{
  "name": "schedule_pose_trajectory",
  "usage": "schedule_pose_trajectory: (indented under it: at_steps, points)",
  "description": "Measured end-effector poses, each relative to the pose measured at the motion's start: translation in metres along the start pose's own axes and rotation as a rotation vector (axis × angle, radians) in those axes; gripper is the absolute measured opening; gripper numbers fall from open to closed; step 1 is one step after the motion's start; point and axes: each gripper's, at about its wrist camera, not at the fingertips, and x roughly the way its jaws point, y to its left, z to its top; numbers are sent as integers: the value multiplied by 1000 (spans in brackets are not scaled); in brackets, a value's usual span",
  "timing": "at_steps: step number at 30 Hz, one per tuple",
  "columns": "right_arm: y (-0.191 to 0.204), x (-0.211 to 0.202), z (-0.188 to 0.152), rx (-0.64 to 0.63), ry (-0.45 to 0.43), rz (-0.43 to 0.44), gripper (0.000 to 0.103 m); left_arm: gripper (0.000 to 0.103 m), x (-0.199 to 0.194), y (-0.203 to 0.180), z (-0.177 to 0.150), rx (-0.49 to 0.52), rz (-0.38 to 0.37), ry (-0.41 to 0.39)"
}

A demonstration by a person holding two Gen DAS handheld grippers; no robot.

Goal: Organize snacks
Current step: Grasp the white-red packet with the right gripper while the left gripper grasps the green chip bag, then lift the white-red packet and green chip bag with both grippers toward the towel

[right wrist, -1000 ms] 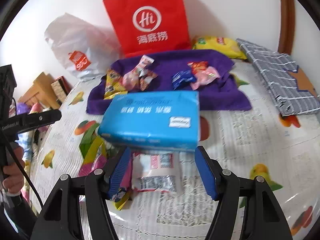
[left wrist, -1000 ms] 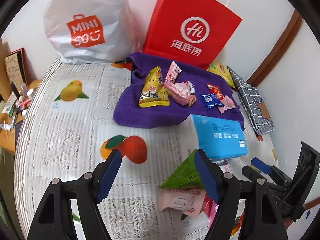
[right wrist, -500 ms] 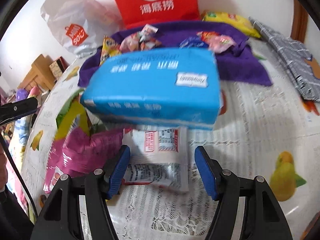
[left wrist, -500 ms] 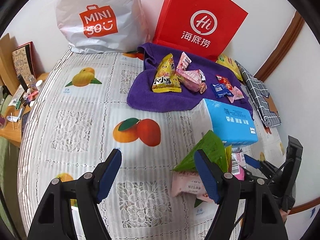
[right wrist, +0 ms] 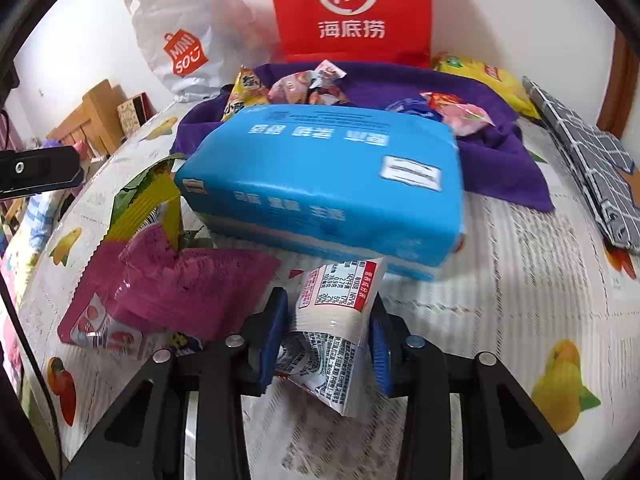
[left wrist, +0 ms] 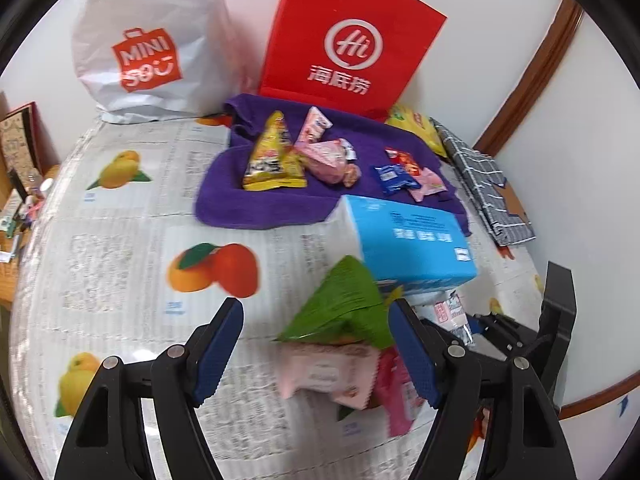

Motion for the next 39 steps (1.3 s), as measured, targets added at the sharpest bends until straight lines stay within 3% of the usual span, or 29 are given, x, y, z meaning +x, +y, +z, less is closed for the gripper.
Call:
schedule_pose_trajectory:
  at_steps: [8, 15, 20, 29, 34, 36, 37, 39]
  points:
    - [-30, -16, -15, 62, -15, -22, 37, 74, 34, -19, 7, 22, 11, 61]
    - [-41, -14, -19, 84, -40, -11, 40, 73, 57, -10, 13, -22, 31, 107]
    - [-41, -14, -20, 75, -57, -11, 42, 59, 61, 7, 7, -58, 8, 133]
    - [-39, -12, -18, 68, -59, -22, 44, 64, 71, 16, 14, -67, 17, 97]
    - [-38, -12, -18, 64, -59, -27, 44, 66, 87, 9, 17, -18, 74, 118]
    - [-38, -12, -18, 67, -60, -24, 44, 61, 87, 11, 16, -21, 59, 112]
    - [-39, -12, -18, 69, -61, -22, 45, 51, 86, 11, 15, -22, 36, 108]
    - [-40, -12, -19, 73, -62, -15, 45, 47, 82, 10, 13, -6, 32, 100]
